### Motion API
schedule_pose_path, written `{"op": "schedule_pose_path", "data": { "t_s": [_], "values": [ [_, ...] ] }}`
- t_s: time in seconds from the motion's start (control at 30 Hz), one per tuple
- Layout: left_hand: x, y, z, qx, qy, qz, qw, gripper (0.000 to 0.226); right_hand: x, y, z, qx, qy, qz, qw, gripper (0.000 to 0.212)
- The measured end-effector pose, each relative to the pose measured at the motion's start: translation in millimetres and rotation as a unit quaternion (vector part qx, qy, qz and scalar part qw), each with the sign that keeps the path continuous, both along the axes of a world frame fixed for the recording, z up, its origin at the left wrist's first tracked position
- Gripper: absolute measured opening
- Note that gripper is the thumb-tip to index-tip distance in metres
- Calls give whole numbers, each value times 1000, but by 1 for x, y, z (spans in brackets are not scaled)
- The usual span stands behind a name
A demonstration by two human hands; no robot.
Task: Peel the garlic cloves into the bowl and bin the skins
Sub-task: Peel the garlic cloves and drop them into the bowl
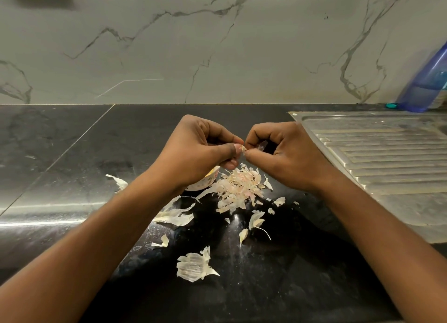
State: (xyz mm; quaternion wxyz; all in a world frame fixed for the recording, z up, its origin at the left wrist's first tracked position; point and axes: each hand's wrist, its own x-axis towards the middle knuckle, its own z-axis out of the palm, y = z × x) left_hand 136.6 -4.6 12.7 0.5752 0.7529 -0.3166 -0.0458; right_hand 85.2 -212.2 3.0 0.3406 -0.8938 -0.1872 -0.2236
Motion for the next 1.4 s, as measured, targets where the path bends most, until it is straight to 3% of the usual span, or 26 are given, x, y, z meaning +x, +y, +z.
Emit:
{"op": "schedule_pose_path", "data": {
  "t_s": [0.17,0.33,0.53,0.83,1.4],
  "values": [
    [0,1,3,10,55,7,998,8,-1,2,2,-77,-35,4,996,14],
    [0,1,8,-25,150,-6,988,11,-2,0,3,11,6,19,1000,14],
    [1,4,13,-51,200,-21,978,14,1,-9,6,82,4,3,997,12],
    [2,3,11,-55,204,7,977,12,-3,-12,8,18,29,37,999,2],
    [-1,-1,6,-41,170,34,984,8,-2,-1,1,-36,-23,19,999,13]
  ]
}}
